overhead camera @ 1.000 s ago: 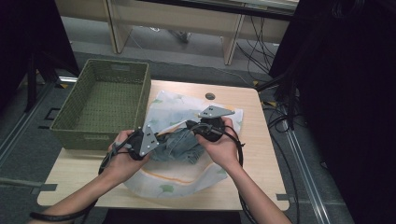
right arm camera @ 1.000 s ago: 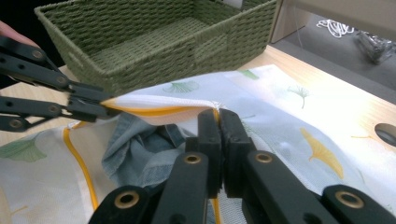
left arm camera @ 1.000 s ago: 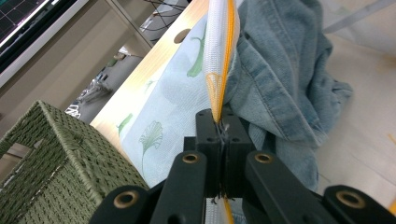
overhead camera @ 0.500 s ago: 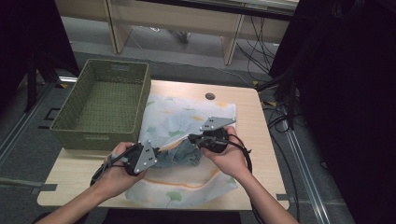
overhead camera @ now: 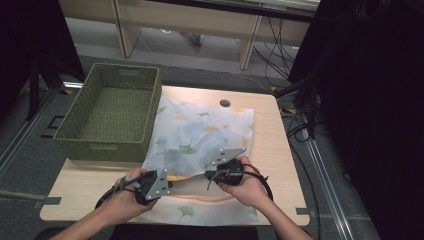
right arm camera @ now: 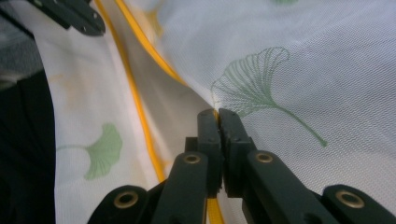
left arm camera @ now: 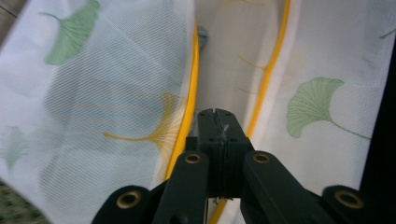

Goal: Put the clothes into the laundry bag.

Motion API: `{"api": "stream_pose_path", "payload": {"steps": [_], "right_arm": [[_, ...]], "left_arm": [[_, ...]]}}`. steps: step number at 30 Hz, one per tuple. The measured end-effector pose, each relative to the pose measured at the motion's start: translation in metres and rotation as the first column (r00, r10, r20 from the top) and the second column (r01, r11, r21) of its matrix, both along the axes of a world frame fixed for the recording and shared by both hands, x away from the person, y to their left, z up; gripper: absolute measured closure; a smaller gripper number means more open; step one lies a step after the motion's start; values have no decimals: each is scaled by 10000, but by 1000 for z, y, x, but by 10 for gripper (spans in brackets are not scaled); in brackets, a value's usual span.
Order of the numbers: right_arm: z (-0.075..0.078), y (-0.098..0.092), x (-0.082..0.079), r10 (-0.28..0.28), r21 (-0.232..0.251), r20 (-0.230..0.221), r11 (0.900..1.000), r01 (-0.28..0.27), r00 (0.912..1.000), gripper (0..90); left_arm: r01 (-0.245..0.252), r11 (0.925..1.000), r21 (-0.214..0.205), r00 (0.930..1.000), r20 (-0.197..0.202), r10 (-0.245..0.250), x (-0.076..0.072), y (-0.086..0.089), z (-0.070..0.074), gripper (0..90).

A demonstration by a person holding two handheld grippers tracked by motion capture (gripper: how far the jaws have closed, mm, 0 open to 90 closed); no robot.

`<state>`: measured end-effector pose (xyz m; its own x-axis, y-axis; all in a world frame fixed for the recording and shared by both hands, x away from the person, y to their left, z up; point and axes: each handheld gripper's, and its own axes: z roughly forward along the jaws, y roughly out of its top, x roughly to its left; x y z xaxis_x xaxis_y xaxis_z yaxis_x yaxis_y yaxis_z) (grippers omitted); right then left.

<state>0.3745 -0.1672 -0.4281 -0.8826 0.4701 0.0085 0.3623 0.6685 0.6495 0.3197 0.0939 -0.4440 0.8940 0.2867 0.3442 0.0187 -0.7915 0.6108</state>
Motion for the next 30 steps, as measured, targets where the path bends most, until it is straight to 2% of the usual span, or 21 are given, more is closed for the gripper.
{"api": "stream_pose_path", "payload": {"steps": [1,2,5,7,8,13,16,19,22,24,26,28,30], "right_arm": [[-3,0,1,112,-187,-27,9998,-112,9999,895],[-6,0,-1,-24,-365,-312,9993,13,9995,896],[-16,-1,0,276,-824,-494,9961,-316,9984,896],[-23,-1,-1,76,-1037,-771,9945,-156,9970,897],[-27,-1,-1,144,-1133,-887,9933,-245,9960,897],[-35,-1,-3,-116,-1510,-1436,9885,-103,9896,897],[-42,-1,-2,-59,-1693,-1454,9854,-190,9894,897],[-48,1,-2,-46,-1823,-1584,9829,-247,9874,895],[-48,0,-1,-106,-1718,-1609,9850,-174,9869,875],[-47,-1,-1,-204,-1528,-1703,9882,-60,9852,816],[-44,-4,-2,-231,-1057,-1836,9944,37,9827,771],[-34,-11,-4,-648,-394,-2014,9975,580,9774,727],[-29,-18,-2,-553,10,-1652,9984,563,9847,708]], "left_arm": [[-63,9996,-264,9999,-104,61,0,-1,-2,890],[-52,9993,-365,9999,-155,46,0,-2,-2,890],[-53,9971,-757,9996,-283,32,0,-2,2,889],[-83,9956,-934,9994,-344,51,0,-1,3,884],[-132,9938,-1101,9990,-432,85,0,-1,4,880],[-408,9921,-1183,9986,-390,364,1,2,2,856],[-683,9900,-1235,9972,-393,639,4,4,1,839],[-1021,9847,-1411,9945,-375,977,7,7,-1,807],[-1387,9764,-1656,9903,-347,1348,8,8,-2,765],[-1661,9684,-1862,9861,-336,1627,9,10,-3,713],[-1881,9608,-2038,9821,-273,1865,10,12,-3,671],[-2115,9506,-2270,9769,-180,2130,11,16,-2,611],[-2339,9415,-2426,9711,-107,2385,12,19,-1,583]]}}
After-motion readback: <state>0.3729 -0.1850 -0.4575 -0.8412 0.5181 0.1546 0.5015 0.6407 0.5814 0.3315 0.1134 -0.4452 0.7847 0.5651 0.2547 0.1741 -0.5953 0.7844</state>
